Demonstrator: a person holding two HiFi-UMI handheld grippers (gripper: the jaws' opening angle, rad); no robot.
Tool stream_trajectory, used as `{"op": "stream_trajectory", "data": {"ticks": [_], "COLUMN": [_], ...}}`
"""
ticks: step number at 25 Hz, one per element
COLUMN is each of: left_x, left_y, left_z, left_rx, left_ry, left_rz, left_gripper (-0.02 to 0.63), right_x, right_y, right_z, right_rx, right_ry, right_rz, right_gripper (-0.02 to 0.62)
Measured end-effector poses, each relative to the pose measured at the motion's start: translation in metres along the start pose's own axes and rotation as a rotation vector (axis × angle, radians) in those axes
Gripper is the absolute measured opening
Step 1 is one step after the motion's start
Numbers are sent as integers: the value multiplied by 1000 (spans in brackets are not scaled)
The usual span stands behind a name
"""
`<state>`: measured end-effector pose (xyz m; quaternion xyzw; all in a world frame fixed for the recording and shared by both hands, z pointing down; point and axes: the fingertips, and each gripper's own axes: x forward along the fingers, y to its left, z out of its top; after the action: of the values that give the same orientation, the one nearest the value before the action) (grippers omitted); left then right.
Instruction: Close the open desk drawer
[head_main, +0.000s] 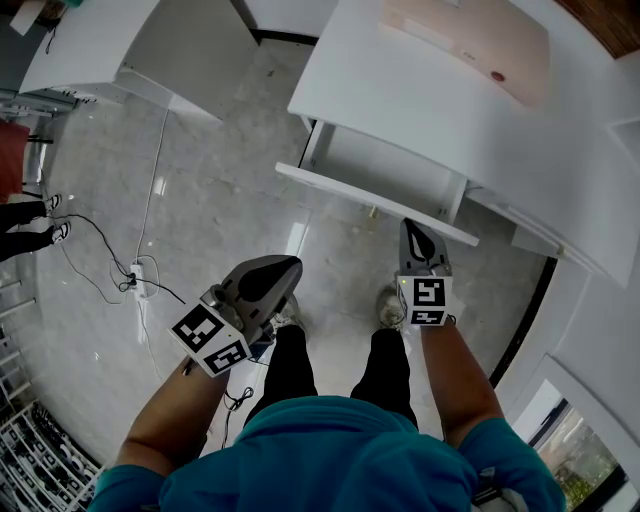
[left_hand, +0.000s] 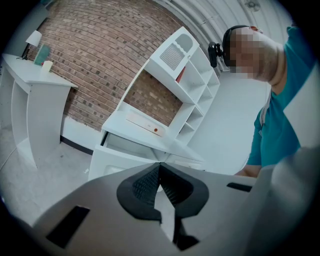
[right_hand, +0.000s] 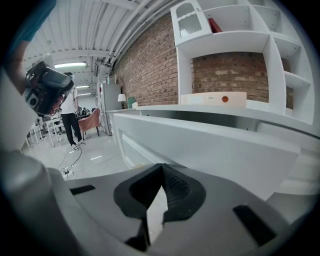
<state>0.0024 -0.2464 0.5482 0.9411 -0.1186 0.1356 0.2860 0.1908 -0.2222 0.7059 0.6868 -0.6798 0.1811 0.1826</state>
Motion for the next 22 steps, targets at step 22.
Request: {"op": "stream_trajectory", "data": {"ticks": [22], "left_x": [19], "left_y": [22], "left_z": [19], "left_rx": [-15], "left_ry": [-3], "left_rz": [20], "left_gripper": [6], "right_x": [43], "right_y": [-44], "right_z": [26], "right_rx": [16], "right_ry": [-25], "right_rz": [-33], "right_gripper": [21]}}
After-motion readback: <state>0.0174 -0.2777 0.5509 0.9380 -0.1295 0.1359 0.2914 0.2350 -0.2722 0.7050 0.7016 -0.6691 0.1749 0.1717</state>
